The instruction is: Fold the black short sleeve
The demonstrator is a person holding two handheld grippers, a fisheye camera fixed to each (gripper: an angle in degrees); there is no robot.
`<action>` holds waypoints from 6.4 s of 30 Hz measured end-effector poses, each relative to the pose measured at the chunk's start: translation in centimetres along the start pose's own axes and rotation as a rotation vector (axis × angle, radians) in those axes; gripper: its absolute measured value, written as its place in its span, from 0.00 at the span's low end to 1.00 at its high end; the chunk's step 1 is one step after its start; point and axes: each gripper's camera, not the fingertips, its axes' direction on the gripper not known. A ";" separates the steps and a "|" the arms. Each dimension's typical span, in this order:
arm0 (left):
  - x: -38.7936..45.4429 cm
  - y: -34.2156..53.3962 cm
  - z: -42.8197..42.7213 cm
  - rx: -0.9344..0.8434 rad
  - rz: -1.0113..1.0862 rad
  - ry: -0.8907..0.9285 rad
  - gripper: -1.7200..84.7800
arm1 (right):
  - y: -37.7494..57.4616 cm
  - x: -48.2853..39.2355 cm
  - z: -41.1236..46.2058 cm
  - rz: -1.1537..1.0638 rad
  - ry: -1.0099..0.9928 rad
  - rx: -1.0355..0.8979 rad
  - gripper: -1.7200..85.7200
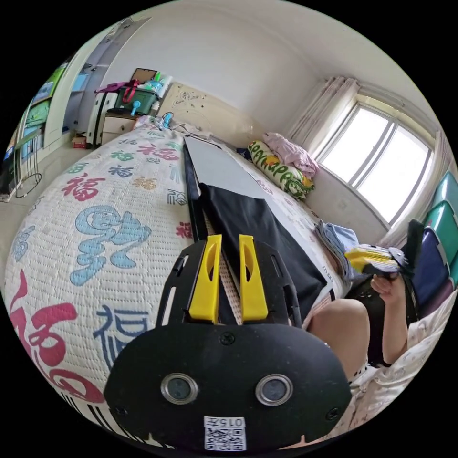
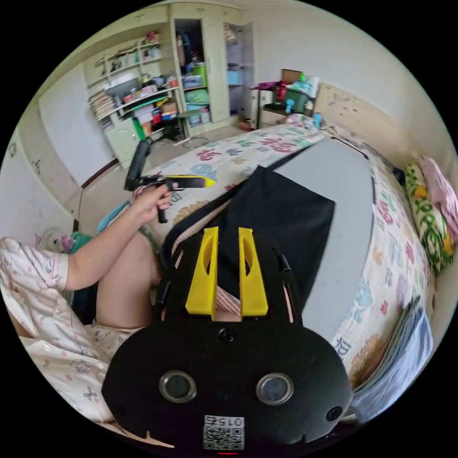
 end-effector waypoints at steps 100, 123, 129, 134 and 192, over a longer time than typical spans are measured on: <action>-18.3 19.6 20.1 -0.093 -0.248 0.221 0.21 | -54.4 13.6 1.0 0.616 -0.184 0.009 0.13; -33.9 -0.8 18.4 0.050 -0.376 0.260 0.08 | -58.0 -0.8 8.9 0.579 -0.330 0.039 0.15; -33.8 -9.1 15.1 0.102 -0.299 0.277 0.05 | -52.5 -6.6 8.1 0.588 -0.312 0.054 0.06; -30.2 -16.3 6.3 0.223 -0.134 0.298 0.04 | -44.7 -15.2 -1.6 0.502 -0.383 0.275 0.05; 34.2 -55.6 27.0 0.223 0.684 0.937 0.05 | 26.8 -61.8 -41.4 0.472 0.669 0.824 0.04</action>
